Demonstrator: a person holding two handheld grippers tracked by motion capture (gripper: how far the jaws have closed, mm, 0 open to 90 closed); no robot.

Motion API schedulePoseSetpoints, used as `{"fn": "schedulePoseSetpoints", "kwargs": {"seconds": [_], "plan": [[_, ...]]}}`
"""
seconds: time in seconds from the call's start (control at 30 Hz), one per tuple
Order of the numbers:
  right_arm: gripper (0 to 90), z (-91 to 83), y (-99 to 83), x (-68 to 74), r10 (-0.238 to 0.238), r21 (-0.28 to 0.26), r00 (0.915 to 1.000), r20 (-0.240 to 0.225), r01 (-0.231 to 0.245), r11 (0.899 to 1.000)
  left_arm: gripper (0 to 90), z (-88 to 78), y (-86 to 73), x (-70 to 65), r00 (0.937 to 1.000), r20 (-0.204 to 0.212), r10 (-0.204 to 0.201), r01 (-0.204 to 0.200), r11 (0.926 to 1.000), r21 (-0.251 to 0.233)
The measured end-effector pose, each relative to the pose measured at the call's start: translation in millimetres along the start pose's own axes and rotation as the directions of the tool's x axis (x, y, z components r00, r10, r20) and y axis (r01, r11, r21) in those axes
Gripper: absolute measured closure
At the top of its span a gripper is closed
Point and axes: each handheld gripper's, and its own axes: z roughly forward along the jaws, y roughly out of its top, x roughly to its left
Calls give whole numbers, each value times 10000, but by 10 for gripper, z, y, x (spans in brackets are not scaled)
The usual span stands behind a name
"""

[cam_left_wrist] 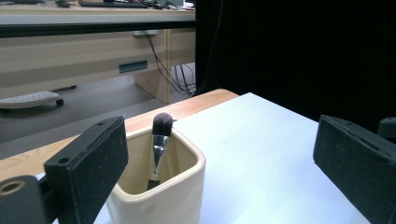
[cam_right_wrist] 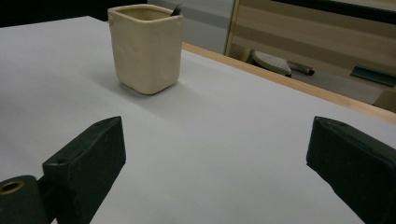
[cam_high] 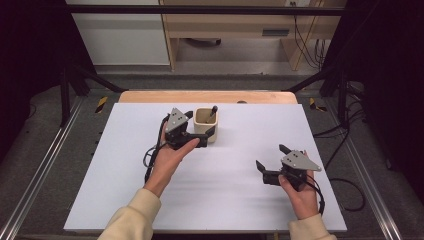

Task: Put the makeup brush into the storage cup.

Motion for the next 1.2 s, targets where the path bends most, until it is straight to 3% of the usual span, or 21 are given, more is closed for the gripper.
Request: {"fn": "schedulePoseSetpoints", "kwargs": {"seconds": [0.37, 0.63, 1.2], "plan": [[50, 4, -5, -4, 109, 31, 9999, -11, -109, 9999, 31, -103, 43, -10, 9973, 687, 264, -270, 9996, 81], [50, 2, -8, -4, 135, 40, 9999, -13, -135, 9999, 26, -179, 74, -59, 9885, 1390, 591, -609, 9981, 88], [50, -3, -7, -6, 197, -2, 9998, -36, -197, 9998, 26, -401, 49, -45, 9806, 1698, 979, -999, 9950, 28]]}}
